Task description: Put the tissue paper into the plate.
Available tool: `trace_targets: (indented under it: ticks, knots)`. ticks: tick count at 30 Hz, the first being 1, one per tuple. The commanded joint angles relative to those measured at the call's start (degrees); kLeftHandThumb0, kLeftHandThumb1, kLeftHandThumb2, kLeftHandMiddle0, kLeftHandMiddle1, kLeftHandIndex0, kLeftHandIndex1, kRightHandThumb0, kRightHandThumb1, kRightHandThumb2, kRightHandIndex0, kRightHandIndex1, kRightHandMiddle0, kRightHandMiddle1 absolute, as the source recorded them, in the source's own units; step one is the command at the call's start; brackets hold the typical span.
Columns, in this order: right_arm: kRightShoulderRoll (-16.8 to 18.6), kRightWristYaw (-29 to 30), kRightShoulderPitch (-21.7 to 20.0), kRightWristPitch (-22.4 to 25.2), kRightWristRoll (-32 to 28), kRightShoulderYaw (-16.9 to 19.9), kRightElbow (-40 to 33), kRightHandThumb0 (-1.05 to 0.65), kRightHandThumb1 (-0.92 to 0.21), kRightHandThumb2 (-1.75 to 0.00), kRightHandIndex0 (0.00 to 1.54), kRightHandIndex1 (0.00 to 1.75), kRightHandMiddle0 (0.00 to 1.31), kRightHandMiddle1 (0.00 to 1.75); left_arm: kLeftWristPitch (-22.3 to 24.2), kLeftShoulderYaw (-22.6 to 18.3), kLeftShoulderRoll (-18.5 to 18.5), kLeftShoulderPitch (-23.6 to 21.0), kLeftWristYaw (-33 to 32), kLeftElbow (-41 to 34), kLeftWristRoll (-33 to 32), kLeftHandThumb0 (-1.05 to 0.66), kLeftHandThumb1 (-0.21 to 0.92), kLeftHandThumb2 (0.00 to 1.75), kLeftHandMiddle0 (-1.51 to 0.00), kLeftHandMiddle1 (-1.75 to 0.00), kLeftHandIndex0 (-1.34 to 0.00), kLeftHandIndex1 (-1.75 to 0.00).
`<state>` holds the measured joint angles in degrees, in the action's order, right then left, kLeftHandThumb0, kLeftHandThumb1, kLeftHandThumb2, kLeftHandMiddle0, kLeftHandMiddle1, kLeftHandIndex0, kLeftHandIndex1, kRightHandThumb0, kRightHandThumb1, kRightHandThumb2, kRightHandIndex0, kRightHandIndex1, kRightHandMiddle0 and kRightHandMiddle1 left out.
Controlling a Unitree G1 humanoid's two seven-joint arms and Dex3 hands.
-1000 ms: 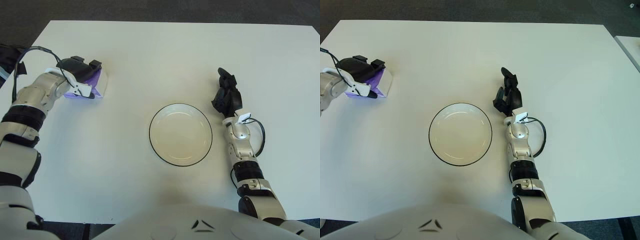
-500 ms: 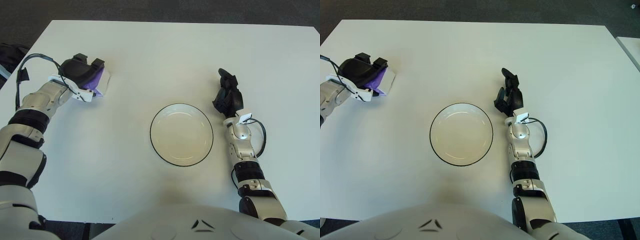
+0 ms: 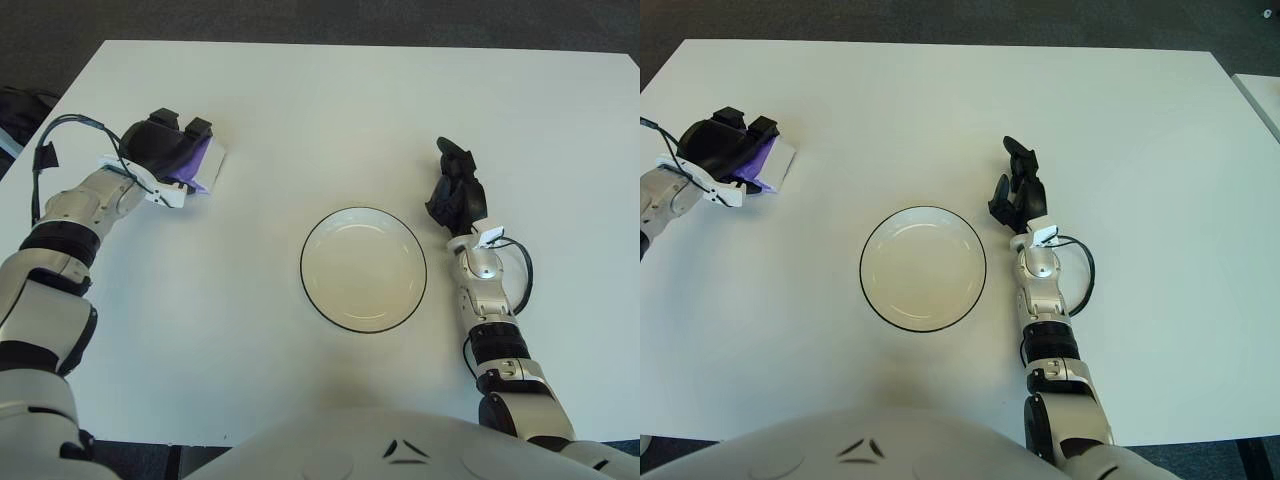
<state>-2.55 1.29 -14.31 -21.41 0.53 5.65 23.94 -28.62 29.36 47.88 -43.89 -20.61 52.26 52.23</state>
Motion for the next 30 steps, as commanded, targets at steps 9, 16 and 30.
trace_targets:
  ticks: [9,16,30]
  knots:
    - [-0.4,-0.5,7.0,6.0,-0.7,0.9,7.8,-0.67,-0.92,-0.97,0.26,0.01,0.0,0.61,-1.3,-6.4,-1.6,0.6,11.1,-20.7,-9.3,-0.48,0.3,1.34,-1.19,-1.75,-0.63,-1.75]
    - [-0.4,-0.7,6.8,6.9,-0.6,0.6,7.5,-0.68,-0.92,-0.97,0.26,0.01,0.0,0.6,-0.6,-9.4,-5.3,-0.6,18.8,-36.3,-14.0,-0.48,0.29,1.35,-1.2,-1.75,-0.63,-1.75]
    - [-0.3,-0.8,6.7,6.1,-0.8,0.9,8.2,-0.69,-0.92,-0.94,0.26,0.01,0.0,0.58,0.9,-13.8,-6.1,4.1,32.9,-56.7,-20.0,-0.49,0.26,1.38,-1.17,-1.75,-0.65,-1.75]
